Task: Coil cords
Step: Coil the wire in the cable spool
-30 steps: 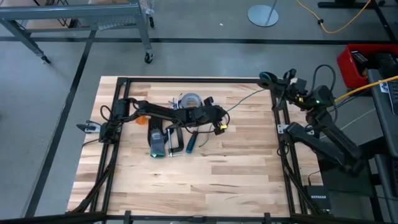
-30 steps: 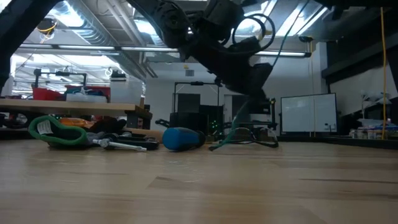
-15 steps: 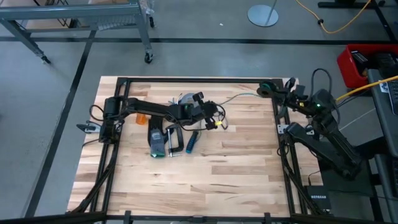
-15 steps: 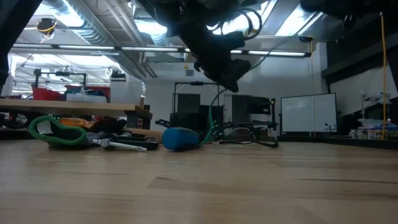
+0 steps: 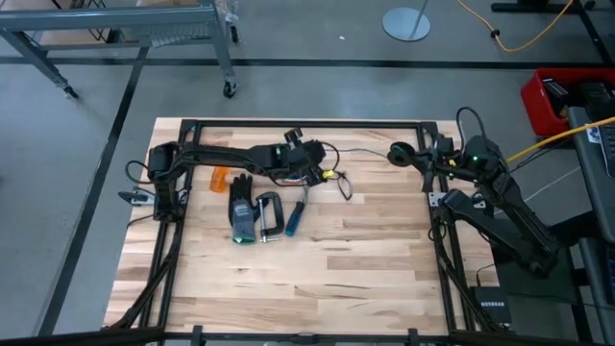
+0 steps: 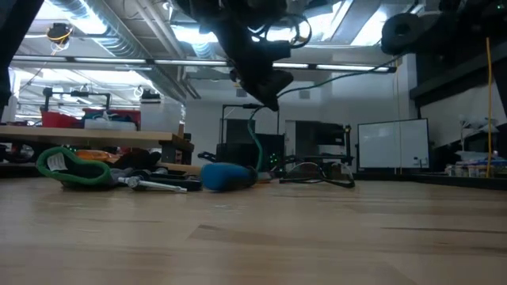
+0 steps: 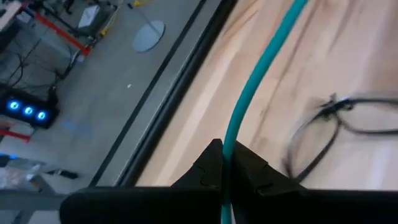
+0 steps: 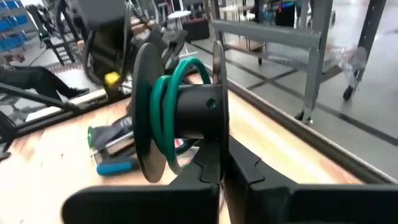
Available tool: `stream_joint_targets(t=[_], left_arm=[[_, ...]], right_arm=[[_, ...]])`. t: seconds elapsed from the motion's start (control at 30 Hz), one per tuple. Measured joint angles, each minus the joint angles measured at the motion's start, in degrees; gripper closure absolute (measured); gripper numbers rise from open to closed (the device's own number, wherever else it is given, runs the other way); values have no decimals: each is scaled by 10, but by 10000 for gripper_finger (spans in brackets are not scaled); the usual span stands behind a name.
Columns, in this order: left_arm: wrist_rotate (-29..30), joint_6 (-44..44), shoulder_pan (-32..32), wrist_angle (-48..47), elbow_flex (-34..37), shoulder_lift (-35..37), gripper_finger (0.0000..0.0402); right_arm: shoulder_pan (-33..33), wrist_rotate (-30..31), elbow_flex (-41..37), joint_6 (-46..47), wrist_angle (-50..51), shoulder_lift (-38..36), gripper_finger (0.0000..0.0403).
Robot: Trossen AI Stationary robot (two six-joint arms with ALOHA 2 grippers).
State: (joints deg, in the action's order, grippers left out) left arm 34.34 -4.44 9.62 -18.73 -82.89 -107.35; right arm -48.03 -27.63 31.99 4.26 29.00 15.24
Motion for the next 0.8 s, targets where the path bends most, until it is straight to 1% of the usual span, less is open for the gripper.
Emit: stream_joint_targets(t=[0.1, 0.2, 0.27, 0.37, 0.53, 0.63, 0.73, 0.8], left_arm=[[0, -8, 14, -2, 0, 9, 401], [-2, -14, 25, 18, 0, 17, 401], [-19, -14, 30, 34, 0, 21, 401], [-59, -5, 32, 67, 0, 29, 401], [-108, 21, 32, 106, 0, 30, 401], [-132, 34, 32, 119, 0, 30, 401], [-139, 46, 32, 126, 0, 30, 401], [-155, 55, 32, 137, 0, 30, 401]], right_arm=[[0, -8, -4, 0, -3, 0, 401], [0, -16, -17, 8, -1, 4, 401], [0, -15, -31, 15, -4, 7, 401], [0, -18, -49, 18, -31, 19, 401], [0, -9, -74, 18, -32, 57, 401], [1, -9, -86, 19, -67, 85, 401], [1, -12, -94, 19, -102, 115, 401], [1, -15, -95, 19, -129, 140, 401]])
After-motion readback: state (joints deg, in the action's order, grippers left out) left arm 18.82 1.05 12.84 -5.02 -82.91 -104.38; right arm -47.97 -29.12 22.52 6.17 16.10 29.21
